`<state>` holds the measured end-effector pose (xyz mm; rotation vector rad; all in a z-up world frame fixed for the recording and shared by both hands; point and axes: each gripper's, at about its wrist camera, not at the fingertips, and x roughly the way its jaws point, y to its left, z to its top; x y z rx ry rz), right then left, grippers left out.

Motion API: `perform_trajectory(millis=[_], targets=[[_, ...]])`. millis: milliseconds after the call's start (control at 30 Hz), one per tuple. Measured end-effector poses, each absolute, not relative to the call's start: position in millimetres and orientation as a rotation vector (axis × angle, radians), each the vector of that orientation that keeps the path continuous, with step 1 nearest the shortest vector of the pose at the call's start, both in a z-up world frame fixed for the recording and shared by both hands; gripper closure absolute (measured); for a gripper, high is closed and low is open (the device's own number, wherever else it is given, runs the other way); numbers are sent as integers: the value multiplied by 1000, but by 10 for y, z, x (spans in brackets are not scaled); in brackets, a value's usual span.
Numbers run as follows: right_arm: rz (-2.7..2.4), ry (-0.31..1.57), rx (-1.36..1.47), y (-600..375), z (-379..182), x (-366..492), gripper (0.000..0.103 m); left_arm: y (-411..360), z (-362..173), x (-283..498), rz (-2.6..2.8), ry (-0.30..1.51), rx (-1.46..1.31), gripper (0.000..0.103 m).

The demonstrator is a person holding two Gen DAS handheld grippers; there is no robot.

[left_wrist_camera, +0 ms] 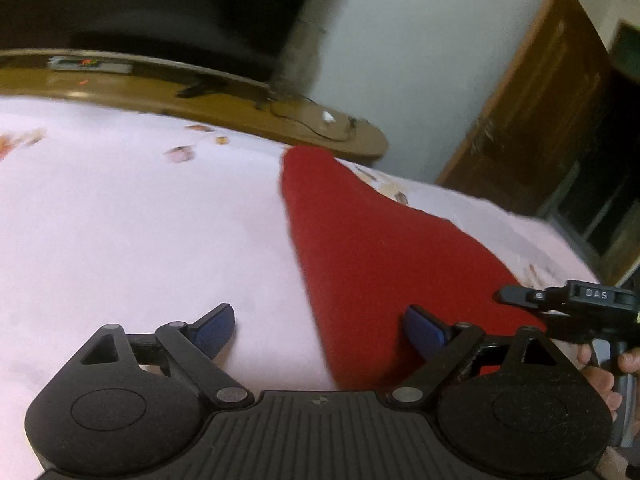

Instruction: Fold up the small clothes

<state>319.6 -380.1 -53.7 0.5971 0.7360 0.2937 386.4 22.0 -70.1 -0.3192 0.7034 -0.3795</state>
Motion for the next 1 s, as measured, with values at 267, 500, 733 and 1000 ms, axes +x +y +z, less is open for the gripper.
perform_trajectory(millis=[267, 500, 733, 1000], targets=[[177, 682, 805, -3938, -617, 2250, 63, 324, -865, 3030, -383, 715, -301, 12], [221, 685, 980, -3812, -826, 2101, 63, 14, -839, 3206, -347, 728, -160, 12], [194, 717, 978, -3639, -947, 2357, 94, -89, -843, 3192, -285, 698, -32, 22], [153, 725, 869, -3679, -1002, 2309, 96, 38, -814, 3039, -306, 679, 37, 24]])
